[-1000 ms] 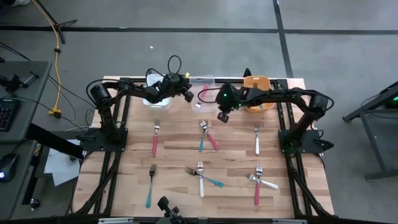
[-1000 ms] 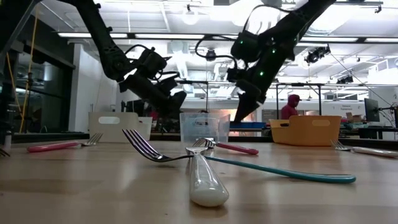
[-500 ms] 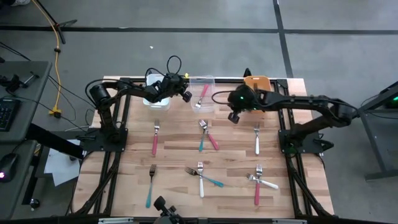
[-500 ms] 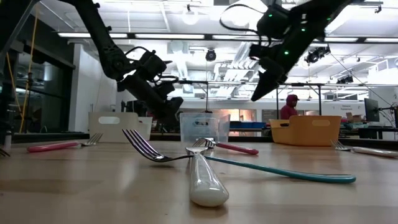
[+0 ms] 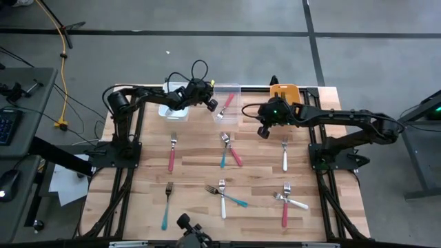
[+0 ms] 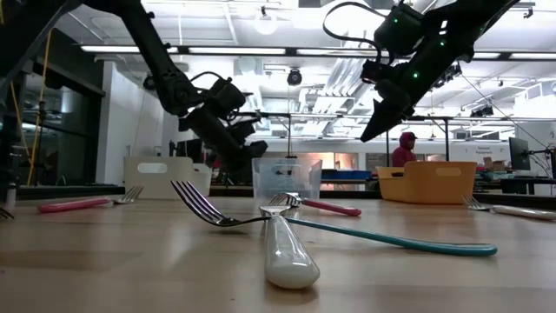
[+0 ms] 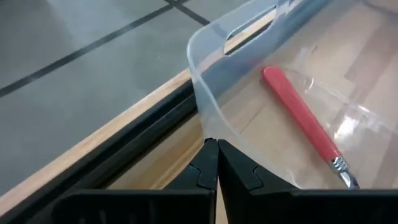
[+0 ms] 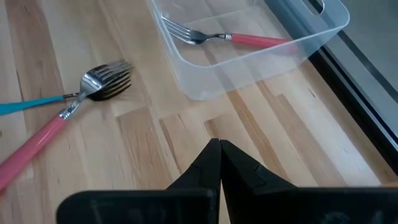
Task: Sort silverware by color (type)
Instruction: Adjust the transparent bin, then put the bottom right white fork into the white bin
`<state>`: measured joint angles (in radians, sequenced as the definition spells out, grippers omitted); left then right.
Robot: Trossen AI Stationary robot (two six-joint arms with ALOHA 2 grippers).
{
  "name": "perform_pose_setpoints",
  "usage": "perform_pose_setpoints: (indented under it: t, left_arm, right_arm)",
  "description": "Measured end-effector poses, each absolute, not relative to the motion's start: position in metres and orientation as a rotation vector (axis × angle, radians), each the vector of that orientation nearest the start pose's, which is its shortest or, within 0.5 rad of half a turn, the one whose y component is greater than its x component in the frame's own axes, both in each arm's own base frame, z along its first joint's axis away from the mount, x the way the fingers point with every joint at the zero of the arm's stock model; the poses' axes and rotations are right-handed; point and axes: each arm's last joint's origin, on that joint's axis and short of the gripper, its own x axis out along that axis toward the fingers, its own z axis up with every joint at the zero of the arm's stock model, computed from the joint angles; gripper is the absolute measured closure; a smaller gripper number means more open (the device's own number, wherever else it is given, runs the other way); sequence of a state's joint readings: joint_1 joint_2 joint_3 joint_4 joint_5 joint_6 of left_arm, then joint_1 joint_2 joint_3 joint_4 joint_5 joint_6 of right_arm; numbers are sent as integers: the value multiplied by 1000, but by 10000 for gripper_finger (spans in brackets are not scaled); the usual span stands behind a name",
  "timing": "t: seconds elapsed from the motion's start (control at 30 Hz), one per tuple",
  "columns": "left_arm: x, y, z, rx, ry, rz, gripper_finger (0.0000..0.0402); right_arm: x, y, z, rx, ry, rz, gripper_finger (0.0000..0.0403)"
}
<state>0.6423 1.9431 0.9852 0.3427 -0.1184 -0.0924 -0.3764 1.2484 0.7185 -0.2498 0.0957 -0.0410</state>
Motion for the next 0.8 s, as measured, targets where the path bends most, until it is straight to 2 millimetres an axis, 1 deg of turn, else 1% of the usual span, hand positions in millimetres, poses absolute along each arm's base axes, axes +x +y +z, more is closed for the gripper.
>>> perform_pose_setpoints:
  t: [0.1, 0.23, 0.37, 0.43, 0.53, 0.63, 0.8]
  left_arm:
    - [307, 232, 135, -226, 567, 762, 401]
    - [306, 226, 152, -194, 561, 752, 401]
    - [311, 210, 164, -156, 565, 705, 401]
    - [312, 200, 165, -133, 540, 679, 401]
    - [308, 185, 161, -115, 481, 648, 401]
    - [300, 170, 161, -101, 409, 593, 401]
    - [284, 136, 167, -71, 354, 517, 401]
  right_arm:
    - [229, -92, 214, 69, 790, -428, 403]
    - [229, -88, 213, 65, 810, -414, 403]
    - [230, -78, 211, 24, 848, -422, 403]
    - [231, -71, 209, -8, 869, -428, 403]
    - [233, -57, 208, -31, 890, -415, 403]
    - [234, -40, 207, -34, 905, -386, 403]
    - [228, 0, 201, -33, 973, -390, 403]
